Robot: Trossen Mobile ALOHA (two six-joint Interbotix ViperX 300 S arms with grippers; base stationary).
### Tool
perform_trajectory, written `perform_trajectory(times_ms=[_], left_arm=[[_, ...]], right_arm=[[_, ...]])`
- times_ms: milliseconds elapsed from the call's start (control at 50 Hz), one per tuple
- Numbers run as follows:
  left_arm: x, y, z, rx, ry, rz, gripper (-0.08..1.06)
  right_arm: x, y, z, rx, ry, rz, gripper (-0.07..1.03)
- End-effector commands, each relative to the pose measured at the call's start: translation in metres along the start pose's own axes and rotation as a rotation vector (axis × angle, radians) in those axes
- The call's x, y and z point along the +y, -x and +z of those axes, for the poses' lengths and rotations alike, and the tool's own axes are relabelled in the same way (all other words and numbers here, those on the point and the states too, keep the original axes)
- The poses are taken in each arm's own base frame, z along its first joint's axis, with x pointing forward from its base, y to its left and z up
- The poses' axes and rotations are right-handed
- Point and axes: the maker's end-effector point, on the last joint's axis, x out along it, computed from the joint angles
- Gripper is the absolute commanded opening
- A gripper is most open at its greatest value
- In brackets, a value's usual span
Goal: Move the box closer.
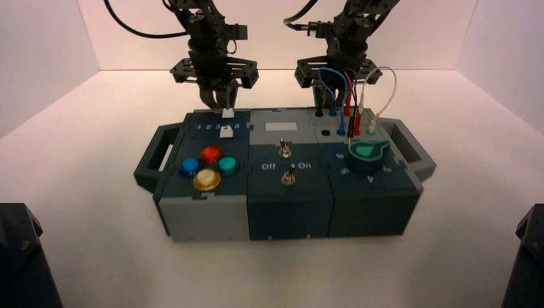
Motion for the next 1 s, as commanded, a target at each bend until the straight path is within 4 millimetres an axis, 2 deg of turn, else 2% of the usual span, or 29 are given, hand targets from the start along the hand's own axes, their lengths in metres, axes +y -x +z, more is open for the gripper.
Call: perform_trajectory(times_ms=[20,180,320,420,480,500,660,780,880,1000], left_arm=[[-0.008,0.011,-0.004,-0.017,-0.008,-0.012,-0.03],[-0.011,0.018,-0.011,-0.022,-0.013,-0.015,-0.03],[-0.011,0.024,-0.001,-0.057,-0.02,-0.016,-0.03],[-0.004,0.047,0.023,-0.13,-0.007,-0.015,-0.03],[-0.001,0.058,0.03,-0.149,0.0,-0.015,-0.03],[0.001,0.068,0.034,-0.161,0.004,-0.015,-0.03],[0.001,0.117,0.042,-0.234,-0.011,-0.016,-0.03],[0.0,0.136,0.032,-0.251,-0.006,-0.024,-0.03],[-0.003,0.142,0.018,-0.243,-0.001,-0.03,-0.03],[-0.008,0.154,-0.009,-0.245,0.019,-0.046,-0.03]], right_arm=[[0.013,0.012,-0.006,-0.004,0.022,0.016,-0.02],[0.016,0.027,-0.003,-0.037,0.015,0.026,-0.02],[0.015,0.034,0.01,-0.071,0.037,0.022,-0.02],[0.018,0.052,0.031,-0.136,0.061,0.022,-0.02],[0.02,0.064,0.038,-0.158,0.063,0.026,-0.02],[0.021,0.074,0.042,-0.173,0.067,0.028,-0.02],[0.024,0.121,0.049,-0.245,0.084,0.036,-0.02],[0.026,0.145,0.037,-0.237,0.072,0.05,-0.02],[0.027,0.156,0.021,-0.209,0.064,0.061,-0.02],[0.026,0.175,-0.014,-0.184,0.054,0.079,-0.02]])
